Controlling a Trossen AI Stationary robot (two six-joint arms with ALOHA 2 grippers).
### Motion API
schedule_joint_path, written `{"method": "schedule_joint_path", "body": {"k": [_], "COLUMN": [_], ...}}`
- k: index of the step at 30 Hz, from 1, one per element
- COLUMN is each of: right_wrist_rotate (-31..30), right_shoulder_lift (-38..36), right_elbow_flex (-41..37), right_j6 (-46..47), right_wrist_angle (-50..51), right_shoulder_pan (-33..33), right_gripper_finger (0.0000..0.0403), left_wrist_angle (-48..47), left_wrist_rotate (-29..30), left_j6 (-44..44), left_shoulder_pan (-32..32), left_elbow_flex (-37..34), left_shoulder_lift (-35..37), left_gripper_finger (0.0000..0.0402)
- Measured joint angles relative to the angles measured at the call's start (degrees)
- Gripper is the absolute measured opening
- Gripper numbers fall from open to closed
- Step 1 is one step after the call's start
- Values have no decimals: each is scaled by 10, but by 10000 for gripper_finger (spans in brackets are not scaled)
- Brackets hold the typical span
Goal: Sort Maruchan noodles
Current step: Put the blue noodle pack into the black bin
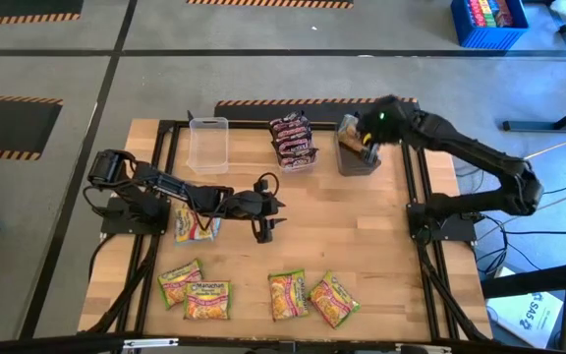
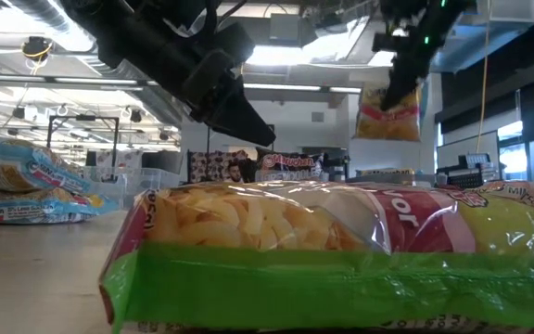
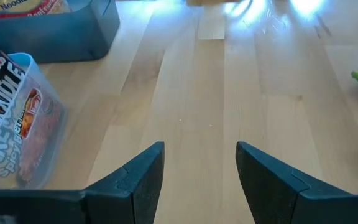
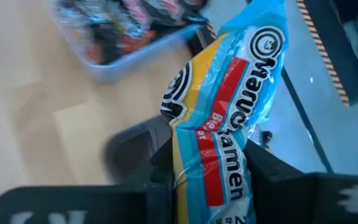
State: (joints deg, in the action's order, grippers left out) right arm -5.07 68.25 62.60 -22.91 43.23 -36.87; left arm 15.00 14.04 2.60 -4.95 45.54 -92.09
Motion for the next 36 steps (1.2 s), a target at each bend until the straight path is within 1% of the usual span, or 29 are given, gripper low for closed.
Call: {"method": "schedule_joint_path", "body": {"k": [3, 5, 9, 16, 29, 32, 36], "right_wrist_rotate": [72, 108, 151, 152, 150, 146, 114], "right_shoulder_lift": [22, 43, 90, 156, 225, 229, 229], "right_elbow_flex": [-31, -45, -52, -52, -52, -52, -52], "right_j6": [-30, -41, -48, -61, -94, -94, -94], "right_wrist_angle": [-54, -82, -105, -107, -109, -111, -128], "right_shoulder_pan": [-65, -98, -135, -147, -145, -145, -145], "right_gripper_finger": [95, 95, 92, 93, 99, 121, 174], "left_wrist_angle": [0, 0, 0, 0, 0, 0, 1], "left_wrist_rotate": [0, 0, 0, 0, 0, -1, -28], "left_j6": [2, 3, 3, 4, 4, 4, 4], "left_shoulder_pan": [0, 0, 0, 0, 1, 1, 1], "left_elbow_flex": [0, 0, 0, 0, 0, 0, 0], "left_shoulder_lift": [0, 0, 0, 0, 0, 0, 0], "left_gripper_finger": [194, 194, 194, 194, 194, 194, 194]}}
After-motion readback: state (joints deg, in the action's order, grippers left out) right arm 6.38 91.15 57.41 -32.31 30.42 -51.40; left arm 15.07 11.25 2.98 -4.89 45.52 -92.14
